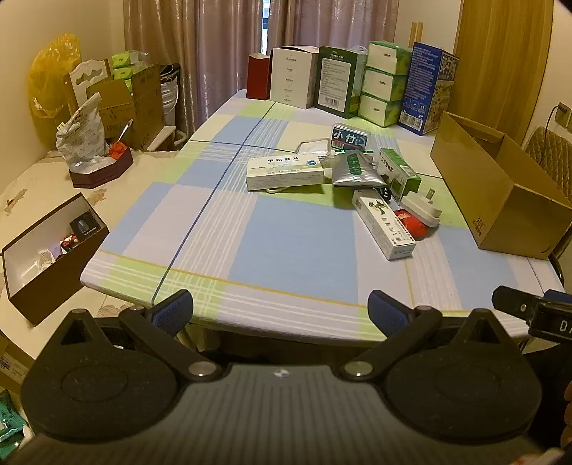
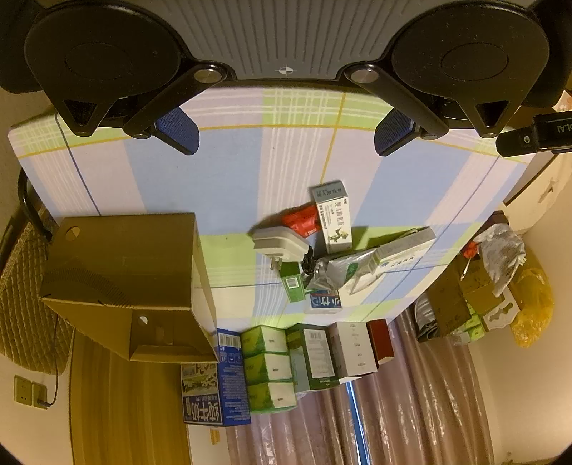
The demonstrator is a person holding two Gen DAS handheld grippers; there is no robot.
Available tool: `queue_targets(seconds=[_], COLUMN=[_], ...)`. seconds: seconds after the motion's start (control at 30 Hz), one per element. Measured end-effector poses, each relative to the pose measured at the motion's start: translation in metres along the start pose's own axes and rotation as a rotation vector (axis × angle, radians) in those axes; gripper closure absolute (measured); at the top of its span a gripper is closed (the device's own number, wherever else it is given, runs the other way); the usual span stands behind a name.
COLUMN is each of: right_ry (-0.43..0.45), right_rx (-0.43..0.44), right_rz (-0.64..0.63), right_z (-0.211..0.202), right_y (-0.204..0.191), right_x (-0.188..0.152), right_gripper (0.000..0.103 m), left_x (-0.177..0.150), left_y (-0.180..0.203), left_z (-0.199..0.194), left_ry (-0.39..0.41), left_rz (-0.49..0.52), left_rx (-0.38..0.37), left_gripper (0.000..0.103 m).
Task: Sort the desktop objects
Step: 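Move both tools toward the cluttered items on the table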
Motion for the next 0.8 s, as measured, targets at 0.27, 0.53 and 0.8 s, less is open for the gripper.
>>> queue_targets(seconds=[0.27, 0.53, 0.8], right_ry=[-0.012, -0.019, -0.022], right_rx=[-0.006, -0.01, -0.018], right_rz=[0.006, 0.01, 0.006], right_z=[0.002, 0.003, 0.009], right_y=[0.002, 0.004, 0.009], right_x=[-0.002, -0.003, -0.002], right_gripper=[0.002, 0.002, 0.002], left_x=[0.0, 0.001, 0.001], left_y=[0.001, 0.002, 0.01], left_z=[0.001, 0.002, 0.003], left_ry=[-0.006, -0.017, -0.009], left_rz=[0.0, -0.012, 0.01], left_rx=[-0.021, -0.026, -0.06], left_gripper=[0.001, 0.001, 0.001])
Point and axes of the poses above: each gripper's, at about its wrist camera, not at the fingertips, and z roughly the way its jaws point, y to its right, x to its top, the point moved 4 cm from there along z, roughly the way its jaws point, and after that the axes turned 2 degrees about y, right-handed, at the moved point
